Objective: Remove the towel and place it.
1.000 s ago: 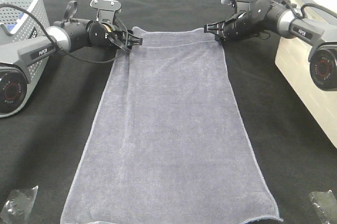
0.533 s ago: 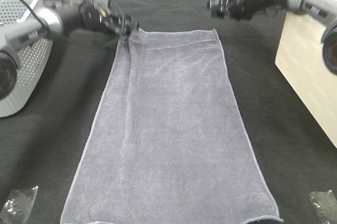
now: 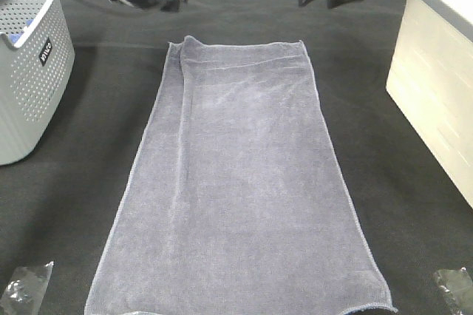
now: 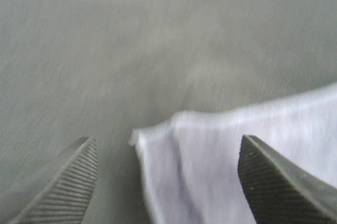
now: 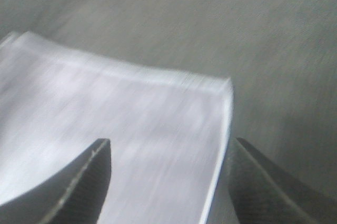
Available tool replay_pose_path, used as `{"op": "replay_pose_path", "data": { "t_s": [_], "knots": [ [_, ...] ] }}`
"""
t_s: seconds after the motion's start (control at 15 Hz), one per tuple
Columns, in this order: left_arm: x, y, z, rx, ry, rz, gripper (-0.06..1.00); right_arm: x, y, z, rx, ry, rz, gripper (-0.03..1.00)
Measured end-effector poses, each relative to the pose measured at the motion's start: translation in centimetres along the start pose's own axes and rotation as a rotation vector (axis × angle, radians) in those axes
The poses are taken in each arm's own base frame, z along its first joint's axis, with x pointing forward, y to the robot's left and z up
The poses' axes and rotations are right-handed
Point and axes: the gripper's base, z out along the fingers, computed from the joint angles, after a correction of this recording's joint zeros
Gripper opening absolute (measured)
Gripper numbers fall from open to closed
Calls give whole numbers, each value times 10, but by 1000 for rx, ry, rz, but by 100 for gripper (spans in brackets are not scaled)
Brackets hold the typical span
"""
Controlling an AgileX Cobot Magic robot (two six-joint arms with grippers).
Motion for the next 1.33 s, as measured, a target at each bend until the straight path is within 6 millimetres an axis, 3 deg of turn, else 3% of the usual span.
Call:
{"op": "replay_pose_path", "data": {
  "t_s": [0.2, 0.4, 0.47, 0.6, 0.73, 0.87, 1.07, 1.2, 1.33],
  "knots": [
    [-29, 10, -60, -39, 91, -57, 70, -9, 19, -67, -14, 82, -14, 68],
    [-46, 53, -116, -156, 148, -144, 71, -20, 14, -135, 60, 19, 19, 69],
    [-49, 64, -129, -184, 168, -158, 71, -22, 9, -150, 83, -3, 36, 69],
    [-49, 67, -147, -195, 219, -162, 71, -22, 1, -172, 121, -28, 72, 69],
    [-52, 66, -154, -195, 221, -160, 71, -18, 6, -188, 123, -27, 83, 69],
    [-58, 64, -167, -178, 198, -170, 71, -5, 14, -205, 117, 4, 99, 69],
    [-72, 58, -207, -147, 137, -202, 71, 27, 33, -245, 113, 44, 112, 69],
    [-67, 59, -231, -192, 154, -206, 71, 57, 49, -279, 113, 52, 114, 69],
    [-58, 58, -252, -209, 183, -209, 71, 83, 60, -300, 112, 59, 120, 69]
  ]
}}
